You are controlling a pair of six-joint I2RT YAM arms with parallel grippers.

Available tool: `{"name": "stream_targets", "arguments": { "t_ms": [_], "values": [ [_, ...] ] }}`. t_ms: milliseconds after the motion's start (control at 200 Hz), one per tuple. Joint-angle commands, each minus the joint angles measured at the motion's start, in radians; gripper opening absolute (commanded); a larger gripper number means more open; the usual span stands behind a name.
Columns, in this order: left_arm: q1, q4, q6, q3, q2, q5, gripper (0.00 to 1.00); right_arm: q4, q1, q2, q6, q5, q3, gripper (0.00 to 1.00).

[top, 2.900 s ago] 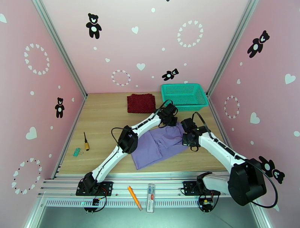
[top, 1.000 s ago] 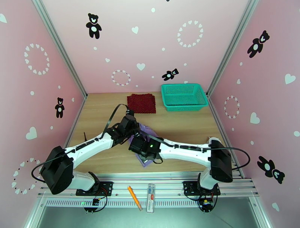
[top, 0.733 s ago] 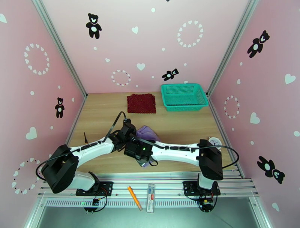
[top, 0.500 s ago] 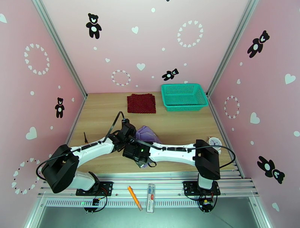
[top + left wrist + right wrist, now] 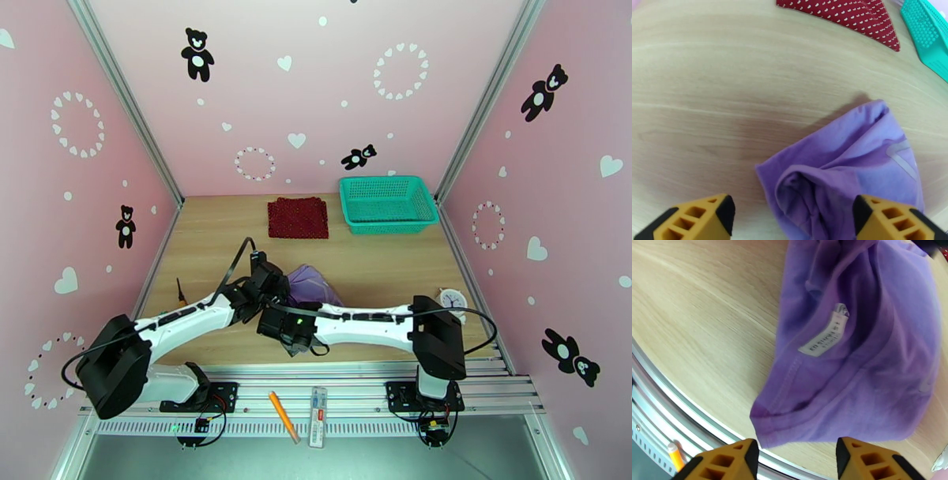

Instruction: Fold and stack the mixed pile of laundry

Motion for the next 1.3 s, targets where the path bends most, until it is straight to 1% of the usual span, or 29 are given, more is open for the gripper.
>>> {"name": "stream_targets", "arguments": {
  "t_ms": [0, 90, 190, 250, 330, 445, 490, 535, 605, 696, 711, 751, 901, 1051, 1131, 1191, 1231, 1266, 1296],
  "values": [
    [-0.006, -0.107, 0.016, 0.056, -0.059, -0.061, 0.98, -0.048, -0.033, -0.132, 0.008, 0.032, -0.020, 0.55],
    [-0.002, -0.157, 0.024, 0.121, -0.045, -0.072, 0.98, -0.001, -0.094, -0.220, -0.011, -0.027, -0.068, 0.53],
    [0.013, -0.155, 0.030, 0.160, 0.019, -0.041, 0.98, 0.063, -0.151, -0.275, -0.038, -0.102, -0.105, 0.49],
    [0.025, -0.138, 0.029, 0.184, 0.077, -0.014, 0.98, 0.077, -0.160, -0.268, -0.051, -0.119, -0.104, 0.46],
    [0.041, -0.120, 0.022, 0.220, 0.162, 0.009, 0.95, 0.111, -0.160, -0.238, -0.051, -0.150, -0.108, 0.38],
    [0.067, -0.093, 0.011, 0.261, 0.269, 0.033, 0.89, 0.212, -0.159, -0.182, -0.030, -0.194, -0.146, 0.33],
    [0.076, -0.084, 0.012, 0.270, 0.302, 0.037, 0.82, 0.247, -0.158, -0.158, -0.021, -0.200, -0.158, 0.29],
    [0.083, -0.079, 0.013, 0.280, 0.329, 0.052, 0.73, 0.272, -0.160, -0.137, -0.010, -0.198, -0.167, 0.24],
    [0.088, -0.075, 0.015, 0.282, 0.342, 0.066, 0.58, 0.296, -0.159, -0.113, 0.004, -0.197, -0.178, 0.18],
    [0.088, -0.076, 0.017, 0.260, 0.314, 0.072, 0.39, 0.314, -0.159, -0.105, 0.019, -0.198, -0.199, 0.14],
    [0.087, -0.080, 0.017, 0.256, 0.304, 0.069, 0.38, 0.315, -0.159, -0.105, 0.021, -0.199, -0.202, 0.12],
    [0.087, -0.090, 0.019, 0.243, 0.279, 0.059, 0.38, 0.317, -0.159, -0.104, 0.023, -0.203, -0.209, 0.11],
    [0.087, -0.127, 0.039, 0.177, 0.150, 0.025, 0.38, 0.305, -0.159, -0.100, 0.013, -0.213, -0.219, 0.11],
    [0.088, -0.097, 0.074, 0.094, 0.062, 0.057, 0.39, 0.304, -0.176, -0.096, -0.013, -0.209, -0.197, 0.12],
    [0.087, -0.113, 0.053, 0.070, 0.045, 0.037, 0.38, 0.334, -0.227, -0.104, -0.034, -0.228, -0.193, 0.10],
    [0.087, -0.133, 0.014, 0.022, 0.019, -0.004, 0.38, 0.373, -0.288, -0.100, -0.058, -0.276, -0.183, 0.08],
    [0.088, -0.150, -0.015, 0.001, -0.013, -0.035, 0.37, 0.395, -0.330, -0.085, -0.075, -0.311, -0.168, 0.05],
    [0.089, -0.167, -0.034, -0.013, -0.041, -0.057, 0.36, 0.404, -0.363, -0.059, -0.097, -0.339, -0.142, 0.00],
    [0.094, -0.188, -0.048, -0.018, -0.064, -0.076, 0.36, 0.403, -0.383, -0.032, -0.118, -0.357, -0.110, 0.00]
  ]
}}
